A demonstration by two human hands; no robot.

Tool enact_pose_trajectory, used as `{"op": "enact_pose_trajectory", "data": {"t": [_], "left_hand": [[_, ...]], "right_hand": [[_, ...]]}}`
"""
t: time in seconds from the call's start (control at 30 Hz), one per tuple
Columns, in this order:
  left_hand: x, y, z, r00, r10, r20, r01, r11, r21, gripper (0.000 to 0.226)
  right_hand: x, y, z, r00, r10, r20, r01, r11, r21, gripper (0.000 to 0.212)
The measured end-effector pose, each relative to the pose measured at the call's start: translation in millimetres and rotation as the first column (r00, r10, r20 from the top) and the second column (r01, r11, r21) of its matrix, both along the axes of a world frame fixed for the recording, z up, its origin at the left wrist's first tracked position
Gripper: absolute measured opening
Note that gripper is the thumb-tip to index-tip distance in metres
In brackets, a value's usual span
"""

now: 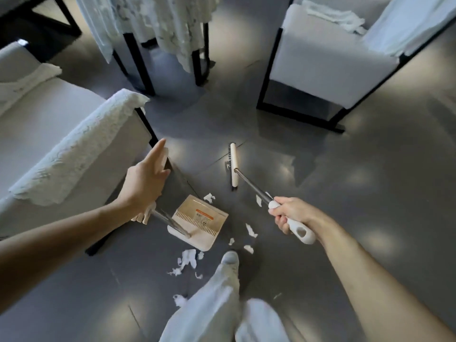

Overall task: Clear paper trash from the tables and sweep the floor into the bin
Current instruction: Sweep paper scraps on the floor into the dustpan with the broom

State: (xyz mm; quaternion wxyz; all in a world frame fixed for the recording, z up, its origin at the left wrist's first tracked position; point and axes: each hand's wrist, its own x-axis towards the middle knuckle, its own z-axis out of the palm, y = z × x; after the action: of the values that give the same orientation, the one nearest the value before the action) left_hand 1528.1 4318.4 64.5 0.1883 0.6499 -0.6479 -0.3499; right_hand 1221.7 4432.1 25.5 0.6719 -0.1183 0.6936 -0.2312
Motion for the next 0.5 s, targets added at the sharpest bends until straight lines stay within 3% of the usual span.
{"op": "enact_pose_trajectory", "data": {"t": [0.1,0.2,0.27,0.4,0.5], "left_hand": [[-33.8,-13.5,2.6,0.998,0.065,0.028,-0.065,0.998,0.012,0.068],[-63.1,-19.1,3.1,0.989,0.142,0.039,-0.141,0.99,-0.023,0.07],[-79.5,-18.6,0.7,0.972,0.225,0.062,-0.224,0.974,-0.027,0.07],[-116.4,5.2,-3.8,0.916,0.376,0.14,-0.372,0.926,-0.054,0.071],[-160.4,47.6,-2.5,0.878,0.475,0.058,-0.469,0.878,-0.091,0.071]], "right_hand": [[-46.1,-47.7,-4.8,0.996,0.082,-0.036,-0.081,0.997,0.015,0.065],[-85.6,-93.3,-15.6,0.958,0.273,-0.087,-0.272,0.962,0.024,0.07],[-106.7,-122.9,-30.5,0.867,0.472,-0.161,-0.473,0.88,0.034,0.064],[-133.8,-159.7,-58.2,0.602,0.759,-0.248,-0.773,0.632,0.058,0.017],[-160.5,-160.4,-71.3,0.481,0.851,-0.212,-0.865,0.5,0.043,0.022]]}}
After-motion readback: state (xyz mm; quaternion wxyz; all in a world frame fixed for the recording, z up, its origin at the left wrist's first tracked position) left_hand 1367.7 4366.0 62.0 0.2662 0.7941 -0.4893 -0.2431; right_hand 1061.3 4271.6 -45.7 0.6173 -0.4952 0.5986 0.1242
